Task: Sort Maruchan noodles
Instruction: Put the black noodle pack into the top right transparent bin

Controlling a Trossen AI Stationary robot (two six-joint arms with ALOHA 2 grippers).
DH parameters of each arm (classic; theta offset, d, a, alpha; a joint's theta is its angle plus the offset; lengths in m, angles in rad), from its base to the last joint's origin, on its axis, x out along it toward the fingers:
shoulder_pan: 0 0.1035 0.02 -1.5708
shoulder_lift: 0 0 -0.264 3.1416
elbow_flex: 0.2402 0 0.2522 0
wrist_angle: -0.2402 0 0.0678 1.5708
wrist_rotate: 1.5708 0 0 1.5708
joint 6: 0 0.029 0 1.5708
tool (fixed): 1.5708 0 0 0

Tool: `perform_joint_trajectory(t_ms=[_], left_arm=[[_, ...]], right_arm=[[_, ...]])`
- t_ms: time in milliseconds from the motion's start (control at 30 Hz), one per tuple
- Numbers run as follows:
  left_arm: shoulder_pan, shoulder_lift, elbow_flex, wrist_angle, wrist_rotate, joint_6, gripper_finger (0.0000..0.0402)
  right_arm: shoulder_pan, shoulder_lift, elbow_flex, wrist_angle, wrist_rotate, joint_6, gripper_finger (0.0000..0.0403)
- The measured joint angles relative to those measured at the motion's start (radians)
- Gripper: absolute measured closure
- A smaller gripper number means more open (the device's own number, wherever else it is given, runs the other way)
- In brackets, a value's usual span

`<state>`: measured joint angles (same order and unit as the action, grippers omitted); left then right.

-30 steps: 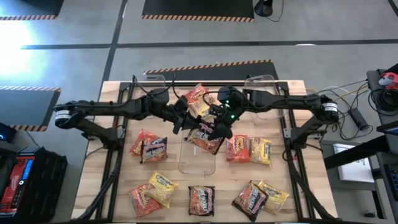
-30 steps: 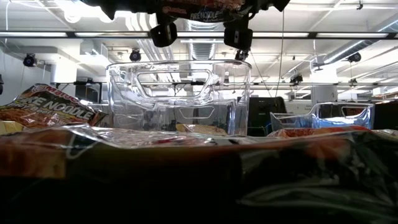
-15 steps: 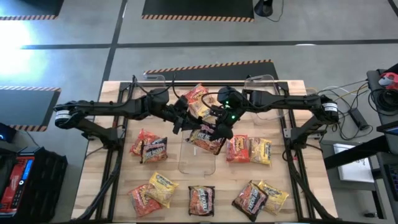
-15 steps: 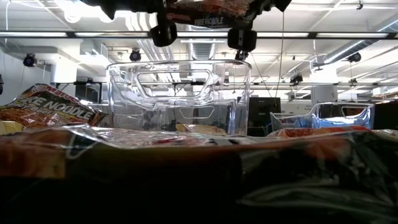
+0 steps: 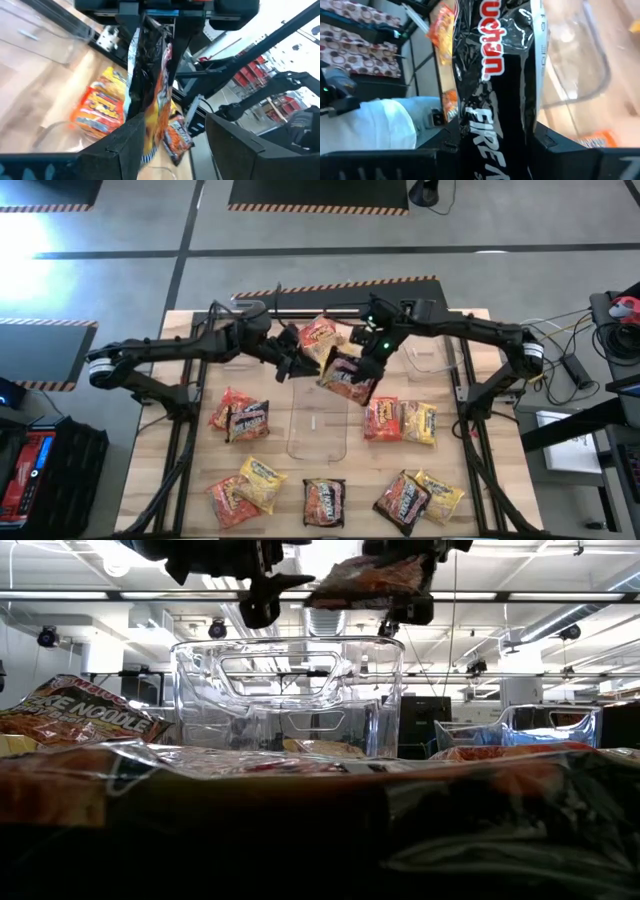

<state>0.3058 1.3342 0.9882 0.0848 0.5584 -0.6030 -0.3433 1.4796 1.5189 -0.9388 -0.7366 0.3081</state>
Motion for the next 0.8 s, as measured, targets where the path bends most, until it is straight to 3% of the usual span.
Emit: perform_joint_trajectory(t_ms=[167, 267, 333, 500, 567, 800], left_arm=[[0.077, -0.001, 0.000, -0.008, 0.011, 0.028, 0.0212], [0.122, -0.001, 0.000, -0.017, 0.012, 0.050, 0.0212], [0.148, -0.001, 0.000, -0.016, 0.032, 0.063, 0.0212], [0.199, -0.001, 0.000, -0.015, 0.090, 0.094, 0.0212], [0.214, -0.001, 0.000, -0.015, 0.105, 0.112, 0.0212], [0.265, -0.001, 0.000, -0.018, 0.110, 0.150, 0.0212]], right_arm=[[-0.043, 0.000, 0.039, -0.162, 0.018, -0.169, 0.0298], [-0.066, 0.000, 0.073, -0.263, 0.132, -0.322, 0.0298], [-0.082, 0.000, 0.099, -0.338, 0.285, -0.446, 0.0298], [-0.121, 0.000, 0.130, -0.457, 0.794, -0.768, 0.0296], [-0.148, 0.000, 0.127, -0.469, 0.903, -0.868, 0.0296], [-0.300, 0.010, 0.110, -0.486, 0.944, -0.983, 0.0295]])
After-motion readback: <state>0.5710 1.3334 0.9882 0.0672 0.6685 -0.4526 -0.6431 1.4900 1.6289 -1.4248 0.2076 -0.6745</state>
